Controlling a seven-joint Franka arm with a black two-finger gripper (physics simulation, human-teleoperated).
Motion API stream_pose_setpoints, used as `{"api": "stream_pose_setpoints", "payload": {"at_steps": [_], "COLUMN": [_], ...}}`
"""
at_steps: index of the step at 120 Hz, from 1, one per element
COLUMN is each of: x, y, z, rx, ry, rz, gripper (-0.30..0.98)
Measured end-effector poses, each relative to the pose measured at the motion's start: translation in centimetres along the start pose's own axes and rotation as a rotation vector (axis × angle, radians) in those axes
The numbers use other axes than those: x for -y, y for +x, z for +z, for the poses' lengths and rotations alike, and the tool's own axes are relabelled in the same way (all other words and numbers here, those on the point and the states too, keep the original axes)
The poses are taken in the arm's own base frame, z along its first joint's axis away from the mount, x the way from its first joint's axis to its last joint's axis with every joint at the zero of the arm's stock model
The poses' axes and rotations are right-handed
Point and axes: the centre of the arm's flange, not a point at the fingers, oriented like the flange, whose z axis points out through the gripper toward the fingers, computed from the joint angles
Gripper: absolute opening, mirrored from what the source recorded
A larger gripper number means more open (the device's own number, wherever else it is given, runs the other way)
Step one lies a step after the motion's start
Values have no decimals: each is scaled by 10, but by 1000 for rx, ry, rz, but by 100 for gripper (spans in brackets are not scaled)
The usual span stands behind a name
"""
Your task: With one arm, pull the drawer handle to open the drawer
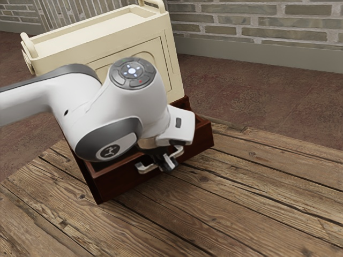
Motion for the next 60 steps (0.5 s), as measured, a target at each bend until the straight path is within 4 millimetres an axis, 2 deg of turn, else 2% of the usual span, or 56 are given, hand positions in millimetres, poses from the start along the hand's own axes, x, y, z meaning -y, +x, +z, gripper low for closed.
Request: {"api": "stream_pose_setpoints", "payload": {"at_steps": [60], "x": [-31], "y": [-2], "z": [-12], "rx": [-13], "ry": [-4], "rz": [37], "gripper": [-10]}}
